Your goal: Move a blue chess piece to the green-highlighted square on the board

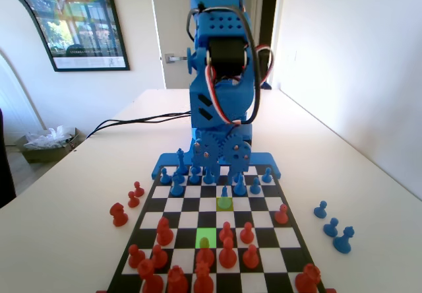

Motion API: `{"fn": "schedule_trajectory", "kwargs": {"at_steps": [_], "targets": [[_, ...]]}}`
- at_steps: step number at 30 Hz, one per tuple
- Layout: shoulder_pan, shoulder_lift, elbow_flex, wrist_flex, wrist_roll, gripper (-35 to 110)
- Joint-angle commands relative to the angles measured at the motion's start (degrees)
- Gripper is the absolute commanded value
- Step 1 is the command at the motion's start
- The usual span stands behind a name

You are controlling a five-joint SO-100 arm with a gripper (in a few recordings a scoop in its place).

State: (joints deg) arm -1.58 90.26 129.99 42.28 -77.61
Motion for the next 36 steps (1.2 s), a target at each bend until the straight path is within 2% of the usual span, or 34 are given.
{"fn": "schedule_trajectory", "kwargs": {"at_steps": [1, 36], "targets": [[-1.1, 0.8, -4.2, 0.2, -1.0, 9], [-1.0, -5.3, -4.8, -4.9, -2.4, 7]]}}
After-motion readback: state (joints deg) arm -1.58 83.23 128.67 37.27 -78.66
